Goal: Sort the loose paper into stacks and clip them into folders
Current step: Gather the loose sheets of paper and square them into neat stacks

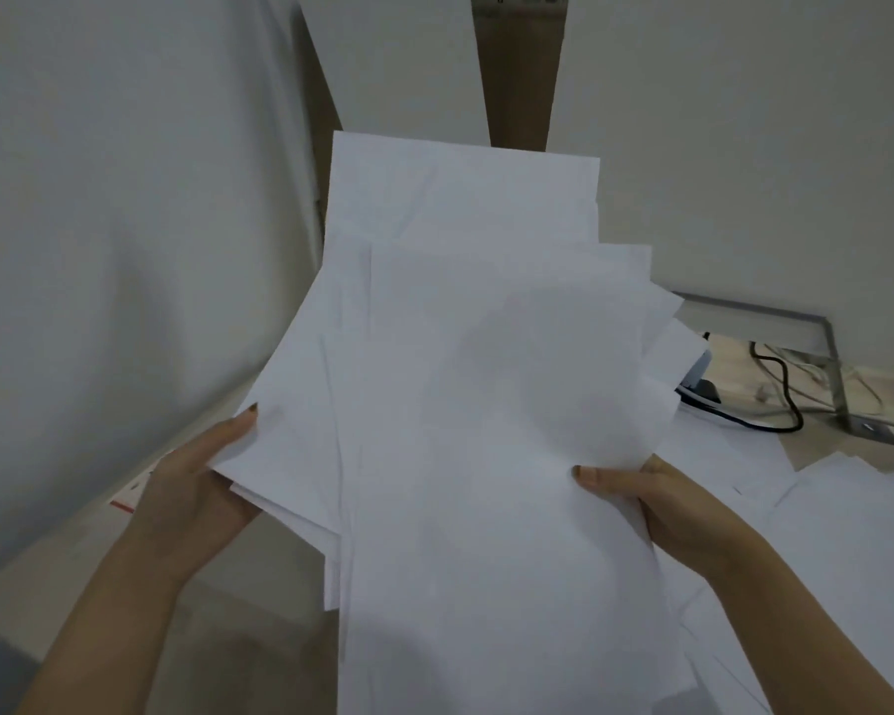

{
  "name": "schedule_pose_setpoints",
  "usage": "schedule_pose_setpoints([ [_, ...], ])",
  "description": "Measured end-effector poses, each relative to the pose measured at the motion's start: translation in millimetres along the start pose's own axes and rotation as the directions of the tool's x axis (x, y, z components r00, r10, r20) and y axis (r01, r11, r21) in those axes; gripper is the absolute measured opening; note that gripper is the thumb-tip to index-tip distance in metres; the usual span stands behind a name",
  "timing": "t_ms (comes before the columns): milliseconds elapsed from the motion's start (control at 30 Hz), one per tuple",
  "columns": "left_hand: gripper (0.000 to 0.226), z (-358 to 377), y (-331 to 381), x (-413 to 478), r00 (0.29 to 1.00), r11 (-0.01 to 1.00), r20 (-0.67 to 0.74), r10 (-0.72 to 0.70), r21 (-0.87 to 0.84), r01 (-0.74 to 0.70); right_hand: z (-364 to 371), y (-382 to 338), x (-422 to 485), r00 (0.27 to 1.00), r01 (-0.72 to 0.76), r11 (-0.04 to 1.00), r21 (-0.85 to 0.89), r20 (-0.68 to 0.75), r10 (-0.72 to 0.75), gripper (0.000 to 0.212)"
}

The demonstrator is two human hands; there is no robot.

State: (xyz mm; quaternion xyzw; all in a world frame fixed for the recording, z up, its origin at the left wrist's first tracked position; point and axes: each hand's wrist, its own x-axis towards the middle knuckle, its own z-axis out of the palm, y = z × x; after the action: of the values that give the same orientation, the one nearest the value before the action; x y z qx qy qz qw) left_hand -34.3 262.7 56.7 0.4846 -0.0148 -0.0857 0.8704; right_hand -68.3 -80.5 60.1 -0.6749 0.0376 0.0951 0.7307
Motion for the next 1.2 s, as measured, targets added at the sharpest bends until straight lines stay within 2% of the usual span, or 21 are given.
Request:
schedule_pose_setpoints([
  [33, 0.027, 4.1, 2.8, 2.2, 0.999, 1.0, 0.037, -0.013, 0.016, 0.013, -3.2, -3.0, -1.2, 1.0, 0.01, 1.0, 0.002, -0.015, -0.01, 0.016],
  [100, 0.064, 13.7, 0.5, 10.9, 0.995, 0.993, 0.076, -0.07, 0.102, 0.062, -9.6, -5.3, -3.7, 0.999, 0.009, 1.0, 0.009, -0.042, -0.009, 0.017],
  [167, 0.084, 27.1, -11.5, 20.6, 0.987, 0.979, 0.078, -0.141, 0.16, 0.127, -15.4, -1.9, -7.1, 0.996, -0.004, 0.999, 0.035, -0.087, 0.007, 0.026],
  [200, 0.08, 36.4, -19.5, 23.4, 0.98, 0.972, 0.088, -0.178, 0.168, 0.161, -18.1, 1.9, -8.5, 0.993, -0.011, 0.998, 0.069, -0.118, 0.019, 0.028],
  [300, 0.031, 66.5, -48.6, 26.5, 0.951, 0.946, 0.1, -0.293, 0.173, 0.273, -23.9, 13.7, -15.6, 0.981, -0.027, 0.986, 0.165, -0.185, 0.058, 0.029],
  [333, 0.027, 71.1, -56.9, 27.0, 0.945, 0.936, 0.065, -0.319, 0.18, 0.303, -23.2, 17.7, -16.1, 0.98, -0.038, 0.986, 0.161, -0.189, 0.069, 0.028],
  [400, 0.034, 79.6, -75.0, 27.9, 0.937, 0.914, 0.017, -0.35, 0.226, 0.337, -26.9, 23.3, -23.2, 0.978, -0.052, 0.99, 0.128, -0.195, 0.077, 0.029],
  [467, 0.045, 82.1, -85.1, 24.9, 0.93, 0.898, 0.036, -0.366, 0.276, 0.343, -31.9, 25.2, -28.3, 0.98, -0.039, 0.993, 0.116, -0.189, 0.06, 0.026],
  [533, 0.058, 80.8, -89.2, 22.8, 0.925, 0.894, 0.066, -0.375, 0.292, 0.341, -38.3, 23.1, -33.3, 0.98, 0.012, 0.984, 0.178, -0.198, 0.024, 0.016],
  [567, 0.064, 78.8, -90.0, 23.1, 0.92, 0.891, 0.086, -0.382, 0.297, 0.342, -41.6, 20.3, -34.7, 0.976, 0.057, 0.966, 0.251, -0.218, -0.001, 0.018],
  [633, 0.058, 78.5, -92.0, 23.1, 0.904, 0.878, 0.122, -0.409, 0.324, 0.353, -52.7, 17.3, -37.0, 0.964, 0.129, 0.915, 0.382, -0.265, -0.025, 0.026],
  [700, 0.054, 78.9, -95.2, 23.2, 0.878, 0.864, 0.155, -0.452, 0.321, 0.388, -58.9, 16.8, -39.1, 0.949, 0.145, 0.896, 0.42, -0.316, -0.006, 0.031],
  [767, 0.042, 78.7, -105.6, 24.6, 0.866, 0.851, 0.128, -0.483, 0.299, 0.431, -66.6, 24.6, -36.4, 0.899, 0.15, 0.898, 0.414, -0.436, 0.051, 0.032],
  [833, 0.026, 82.1, -119.0, 25.9, 0.86, 0.83, 0.035, -0.509, 0.287, 0.479, -67.8, 32.5, -33.7, 0.799, 0.099, 0.935, 0.342, -0.587, 0.13, 0.029],
  [867, 0.022, 85.1, -126.8, 26.0, 0.858, 0.816, -0.023, -0.513, 0.297, 0.496, -67.3, 36.7, -32.9, 0.734, 0.049, 0.966, 0.252, -0.666, 0.136, 0.027],
  [900, 0.022, 88.2, -135.3, 28.3, 0.858, 0.802, -0.082, -0.507, 0.32, 0.504, -65.4, 39.6, -34.1, 0.673, 0.006, 0.989, 0.148, -0.732, 0.105, 0.027],
  [967, 0.03, 95.0, -150.4, 32.3, 0.863, 0.776, -0.124, -0.49, 0.388, 0.497, -65.1, 49.5, -38.4, 0.578, 0.045, 0.998, -0.032, -0.814, -0.052, 0.029],
  [1000, 0.035, 96.3, -156.8, 34.1, 0.863, 0.77, -0.115, -0.492, 0.406, 0.493, -65.8, 53.3, -41.6, 0.544, 0.094, 0.993, -0.073, -0.831, -0.113, 0.029],
  [1067, 0.042, 97.8, -169.9, 42.8, 0.845, 0.766, -0.158, -0.511, 0.362, 0.531, -71.8, 58.5, -49.5, 0.509, 0.155, 0.986, -0.061, -0.85, -0.133, 0.026],
  [1133, 0.036, 96.5, -178.8, 52.8, 0.826, 0.774, -0.209, -0.523, 0.29, 0.563, -80.5, 65.5, -54.7, 0.582, 0.143, 0.989, 0.042, -0.811, -0.05, 0.023],
  [1200, 0.028, 94.2, -182.6, 54.2, 0.818, 0.768, -0.214, -0.534, 0.28, 0.575, -87.7, 76.8, -59.1, 0.733, 0.044, 0.989, 0.141, -0.677, 0.064, 0.022],
])
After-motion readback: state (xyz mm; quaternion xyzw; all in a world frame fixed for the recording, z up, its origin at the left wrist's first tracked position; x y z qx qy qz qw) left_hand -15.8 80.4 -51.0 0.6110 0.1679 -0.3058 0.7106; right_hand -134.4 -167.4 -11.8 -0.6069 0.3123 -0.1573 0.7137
